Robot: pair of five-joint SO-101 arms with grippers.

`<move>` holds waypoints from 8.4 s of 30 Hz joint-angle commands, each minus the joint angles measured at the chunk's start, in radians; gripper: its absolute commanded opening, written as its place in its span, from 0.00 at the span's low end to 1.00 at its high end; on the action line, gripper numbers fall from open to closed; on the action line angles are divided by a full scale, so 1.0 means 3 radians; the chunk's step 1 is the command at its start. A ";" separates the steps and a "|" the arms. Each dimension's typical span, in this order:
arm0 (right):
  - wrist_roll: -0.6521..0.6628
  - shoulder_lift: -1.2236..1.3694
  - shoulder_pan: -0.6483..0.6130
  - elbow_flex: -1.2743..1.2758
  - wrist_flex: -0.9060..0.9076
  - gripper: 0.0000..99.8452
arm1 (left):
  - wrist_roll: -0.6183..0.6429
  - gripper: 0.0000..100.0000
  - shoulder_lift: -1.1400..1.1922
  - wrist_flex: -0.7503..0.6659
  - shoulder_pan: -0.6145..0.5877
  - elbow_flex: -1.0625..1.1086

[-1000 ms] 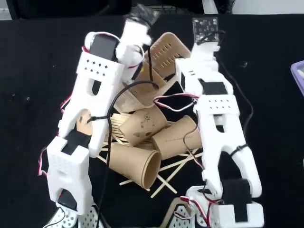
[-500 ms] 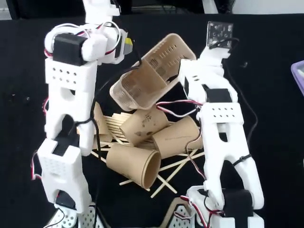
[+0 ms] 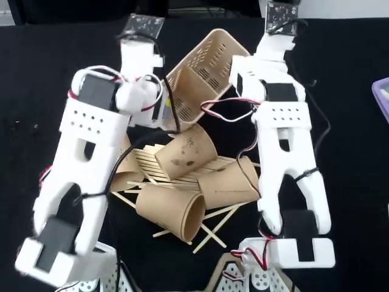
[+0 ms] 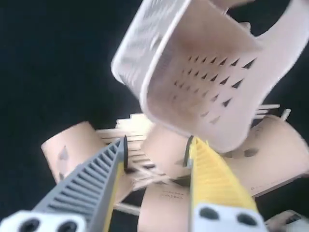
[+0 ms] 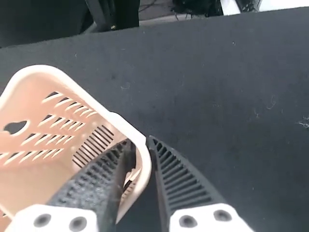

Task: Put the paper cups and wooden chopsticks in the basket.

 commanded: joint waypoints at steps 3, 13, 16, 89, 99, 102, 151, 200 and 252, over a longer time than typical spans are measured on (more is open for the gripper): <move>-0.0031 0.0013 0.0046 -0.0217 0.0077 0.01 | 0.0317 0.22 -0.0210 -0.1059 0.0023 0.0918; -0.0010 0.0023 0.0051 -0.0222 0.0148 0.01 | 0.0465 0.22 -0.0767 -0.1386 -0.0043 0.1031; -0.0010 0.0023 0.0046 -0.0222 0.0148 0.01 | 0.0476 0.22 -0.0921 -0.1391 -0.0023 0.1036; 0.0537 -0.0222 -0.0194 -0.0043 0.0133 0.09 | 0.0026 0.05 0.2465 0.0532 -0.0458 -0.2805; 0.0931 0.0074 -0.0123 -0.0315 0.0798 0.01 | -0.0015 0.03 0.2588 0.0399 -0.0846 -0.2810; 0.0931 -0.0064 -0.0189 -0.0315 0.1002 0.01 | -0.0245 0.03 0.2588 0.0389 -0.0969 -0.2800; 0.0655 -0.0182 -0.0501 -0.1869 0.2189 0.20 | -0.0527 0.21 0.1084 0.0537 -0.1250 -0.2488; 0.1156 -0.2186 -0.2941 0.3081 -0.1018 0.20 | -0.0138 0.21 -0.0235 -0.1591 -0.3383 0.2626; 0.1207 -0.2908 -0.1294 0.0018 0.1166 0.01 | -0.0138 0.21 -0.0230 -0.1463 -0.3368 0.2637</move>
